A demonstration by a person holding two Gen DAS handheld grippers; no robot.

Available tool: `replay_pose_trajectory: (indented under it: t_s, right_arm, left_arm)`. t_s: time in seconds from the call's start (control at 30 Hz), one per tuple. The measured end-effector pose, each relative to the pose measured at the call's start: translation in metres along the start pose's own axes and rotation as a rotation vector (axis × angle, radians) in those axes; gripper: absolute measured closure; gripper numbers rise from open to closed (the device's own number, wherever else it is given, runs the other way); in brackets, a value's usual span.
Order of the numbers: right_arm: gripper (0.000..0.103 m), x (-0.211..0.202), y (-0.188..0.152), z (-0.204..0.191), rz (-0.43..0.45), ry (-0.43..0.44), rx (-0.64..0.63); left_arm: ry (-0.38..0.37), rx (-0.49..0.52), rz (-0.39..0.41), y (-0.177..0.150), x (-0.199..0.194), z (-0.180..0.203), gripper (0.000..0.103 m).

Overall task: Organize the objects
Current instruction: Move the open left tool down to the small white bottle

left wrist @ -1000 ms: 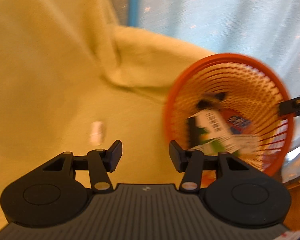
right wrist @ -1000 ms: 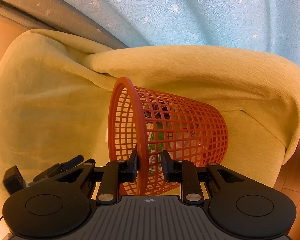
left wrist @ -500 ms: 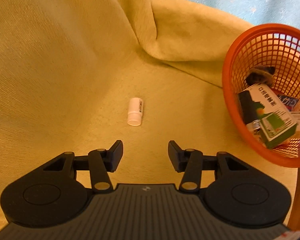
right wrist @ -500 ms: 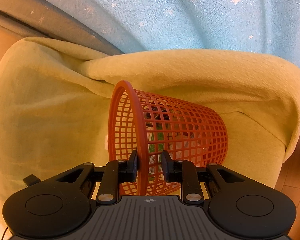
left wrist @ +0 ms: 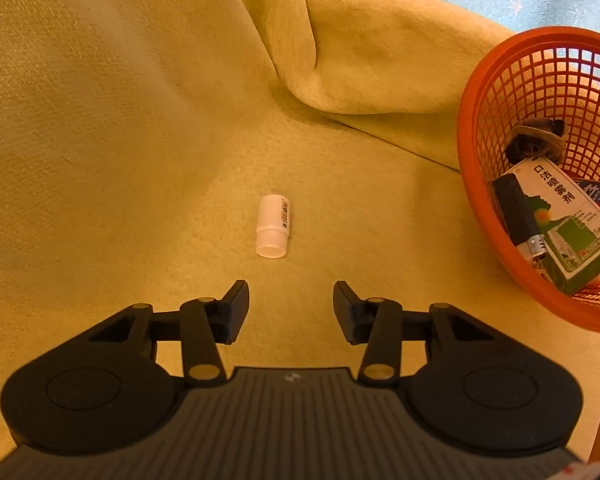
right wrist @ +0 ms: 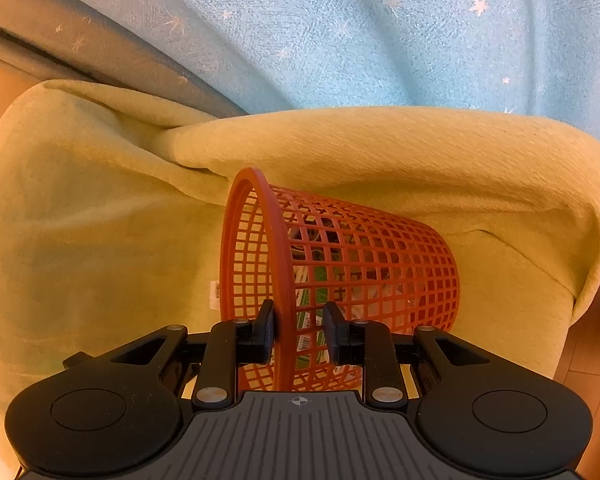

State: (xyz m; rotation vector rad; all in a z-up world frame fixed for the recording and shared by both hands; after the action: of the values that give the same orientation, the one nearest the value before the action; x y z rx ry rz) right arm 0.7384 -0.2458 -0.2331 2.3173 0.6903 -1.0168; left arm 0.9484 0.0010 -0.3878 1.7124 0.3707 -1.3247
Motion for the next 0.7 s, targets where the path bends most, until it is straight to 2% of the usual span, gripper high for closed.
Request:
replay_pose_trajectory:
  t_s: [0.7]
  right_arm:
    - [0.081,-0.002,0.003,-0.006,0.0,-0.014,0.007]
  left_arm:
    - [0.054,-0.023,-0.002,0.027,0.062,-0.007,0.067]
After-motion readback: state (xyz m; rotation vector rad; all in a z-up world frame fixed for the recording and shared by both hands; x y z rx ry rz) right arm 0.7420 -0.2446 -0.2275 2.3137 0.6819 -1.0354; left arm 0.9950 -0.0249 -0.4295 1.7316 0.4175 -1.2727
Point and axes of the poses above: each gripper's, at about its wrist camera, not at the fingertips, and x roughly the way its jaws point, z to its right, y to its top, the point moved 4 cm from there along x, roughly the way its jaws point, and after that the axes turned 4 degrees about -x, right-handed, at the moved point
